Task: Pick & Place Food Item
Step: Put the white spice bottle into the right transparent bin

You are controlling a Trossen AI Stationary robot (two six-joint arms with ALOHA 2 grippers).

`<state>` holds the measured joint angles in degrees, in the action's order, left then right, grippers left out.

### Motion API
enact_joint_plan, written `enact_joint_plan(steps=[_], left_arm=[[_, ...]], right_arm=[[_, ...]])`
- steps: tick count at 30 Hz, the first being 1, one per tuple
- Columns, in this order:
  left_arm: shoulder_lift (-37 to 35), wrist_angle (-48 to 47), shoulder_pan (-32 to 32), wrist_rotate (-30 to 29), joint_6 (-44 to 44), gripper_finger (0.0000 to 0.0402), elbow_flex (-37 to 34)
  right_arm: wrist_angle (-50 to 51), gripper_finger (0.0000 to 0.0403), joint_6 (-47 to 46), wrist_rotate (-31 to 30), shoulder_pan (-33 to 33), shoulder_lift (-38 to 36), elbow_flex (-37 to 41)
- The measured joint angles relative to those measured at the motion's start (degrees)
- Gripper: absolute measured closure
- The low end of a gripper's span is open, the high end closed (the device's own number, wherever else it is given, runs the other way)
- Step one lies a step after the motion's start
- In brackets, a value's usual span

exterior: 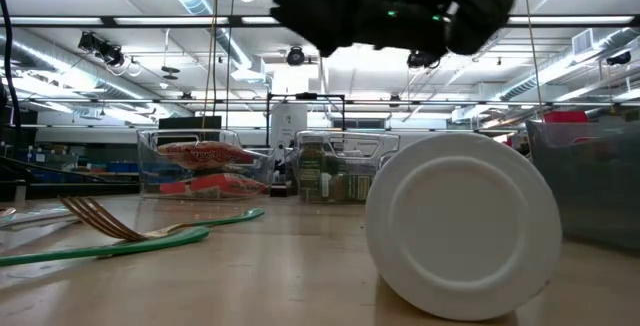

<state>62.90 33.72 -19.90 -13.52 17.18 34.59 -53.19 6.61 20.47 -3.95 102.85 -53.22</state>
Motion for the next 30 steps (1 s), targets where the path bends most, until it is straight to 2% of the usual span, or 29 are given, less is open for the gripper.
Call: enact_joint_plan(steps=[7, 14, 23, 27, 30], left_arm=[[0.04, -0.1, 0.0, 0.13, -6.74, 0.0075, 0.0], [0.04, 0.4, 0.09, 0.33, -8.79, 0.0075, 0.0], [0.48, 2.59, 0.09, -0.81, -12.77, 0.0075, 0.0], [2.05, 2.5, 0.13, -2.73, -19.71, 0.0075, 0.0], [4.36, 2.43, 0.13, -0.19, -21.96, 0.0075, 0.01]], right_arm=[[-14.6, 0.0209, 2.25, -7.37, 5.73, -6.84, 14.15], [-15.73, 0.0209, 6.56, -20.7, 14.02, -15.31, 22.68], [-15.08, 0.0209, 8.8, -35.45, 22.76, -18.27, 27.83], [-14.84, 0.0209, 10.04, -39.46, 25.56, -18.27, 28.13], [-14.67, 0.0209, 11.12, -41.68, 27.31, -18.27, 28.13]])
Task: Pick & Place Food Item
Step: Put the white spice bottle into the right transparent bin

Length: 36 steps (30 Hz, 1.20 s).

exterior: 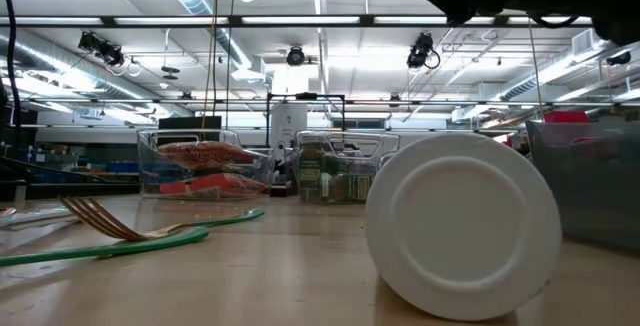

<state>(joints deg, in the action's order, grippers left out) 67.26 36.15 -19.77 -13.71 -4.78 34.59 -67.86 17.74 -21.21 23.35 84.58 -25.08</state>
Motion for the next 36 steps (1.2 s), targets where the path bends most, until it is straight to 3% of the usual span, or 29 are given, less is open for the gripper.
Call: enact_joint_plan(steps=[4, 14, 20, 27, 36], left_arm=[[3.43, 0.14, -0.04, 2.6, -0.7, 0.0075, 0.02], [11.95, -4.69, -0.61, 6.48, -14.95, 0.0083, 0.03], [16.11, -16.15, -3.73, 6.21, -17.06, 0.0101, 3.17], [22.1, -18.14, -8.49, 2.69, -5.19, 0.0118, 9.21], [38.26, -38.19, -10.81, -7.57, 16.43, 0.012, 29.91]], right_arm=[[2.13, 0.0209, -0.09, -1.7, 1.46, 0.02, 0.0], [5.08, 0.0209, -0.11, -7.48, 5.7, 0.02, 0.0], [11.26, 0.0209, -1.99, -8.38, 8.36, 0.02, 0.0], [21.42, 0.0209, -10.7, -7.89, 11.94, 0.07, 0.0], [22.49, 0.0209, -11.96, -10.54, 12.57, 0.07, 0.0]])
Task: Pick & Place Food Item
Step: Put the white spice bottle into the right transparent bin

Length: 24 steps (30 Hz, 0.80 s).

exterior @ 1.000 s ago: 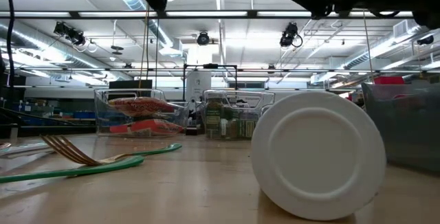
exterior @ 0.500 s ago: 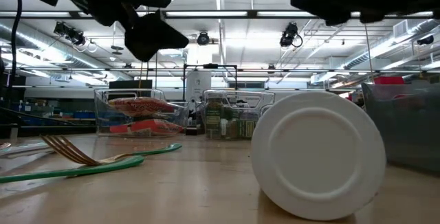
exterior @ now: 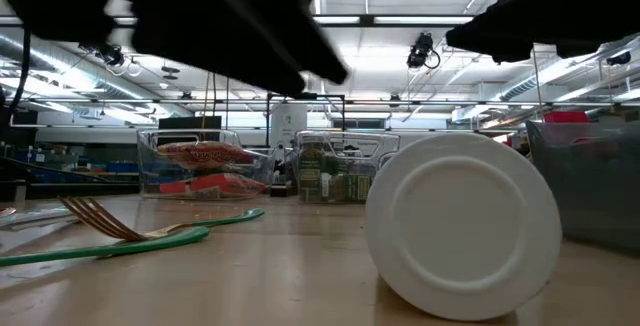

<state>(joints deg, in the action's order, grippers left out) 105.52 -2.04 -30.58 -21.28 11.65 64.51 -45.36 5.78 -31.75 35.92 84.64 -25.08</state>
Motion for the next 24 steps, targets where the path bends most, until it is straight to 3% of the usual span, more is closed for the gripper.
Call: enact_joint_plan(steps=[5, 10, 18, 24], left_arm=[[6.81, -8.92, 0.45, -1.58, 9.14, 0.012, 11.07], [11.16, -9.78, 2.25, -0.76, 10.95, 0.012, 17.6], [16.83, -8.45, 4.57, 7.94, 14.73, 0.012, 23.52], [19.15, -10.83, 6.43, 13.41, 11.25, 0.0121, 24.98]], right_arm=[[0.15, 0.0209, -0.08, 0.0, 0.02, 0.0, 0.0], [0.78, 0.0209, -0.68, -1.04, 0.01, 0.0, 0.0], [1.29, 0.0209, -0.74, -1.2, 0.02, 0.0, 0.0], [2.01, 0.0209, -0.9, -1.2, 0.0, 0.0, 0.0]])
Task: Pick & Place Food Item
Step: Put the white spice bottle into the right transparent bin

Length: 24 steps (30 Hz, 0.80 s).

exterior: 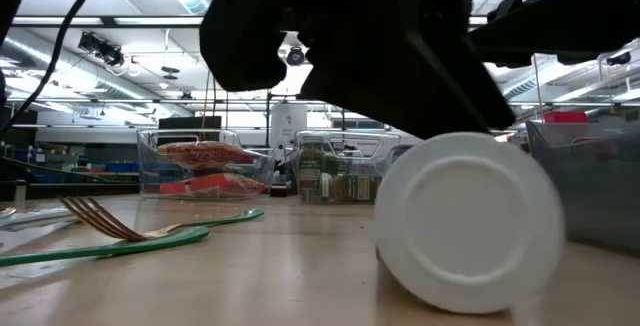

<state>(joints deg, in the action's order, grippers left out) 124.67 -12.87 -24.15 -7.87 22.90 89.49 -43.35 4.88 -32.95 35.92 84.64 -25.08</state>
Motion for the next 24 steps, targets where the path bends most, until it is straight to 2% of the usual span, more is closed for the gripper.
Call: enact_joint_plan(steps=[2, 8, 11, 16, 24], left_arm=[[-0.28, -2.92, 0.49, -0.9, -0.86, 0.0121, 0.08], [-1.88, -17.54, 2.48, -10.31, -0.94, 0.0121, 0.01], [-1.28, -23.97, 4.0, -11.86, -1.43, 0.0121, -0.84], [-2.21, -27.64, 6.45, -13.72, -2.96, 0.0122, -0.74], [-6.06, -26.84, 6.42, -17.94, -8.54, 0.014, -0.61]], right_arm=[[0.0, 0.0209, -0.02, 0.02, 0.02, 0.0, -0.02], [0.03, 0.0209, -0.06, 0.02, 0.02, 0.0, -0.01], [-0.07, 0.0209, -0.07, 0.02, 0.02, 0.0, -0.02], [-0.07, 0.0209, -0.15, -0.04, 0.02, 0.0, 0.0], [0.94, 0.0209, -0.15, -0.28, 0.02, 0.0, -0.02]])
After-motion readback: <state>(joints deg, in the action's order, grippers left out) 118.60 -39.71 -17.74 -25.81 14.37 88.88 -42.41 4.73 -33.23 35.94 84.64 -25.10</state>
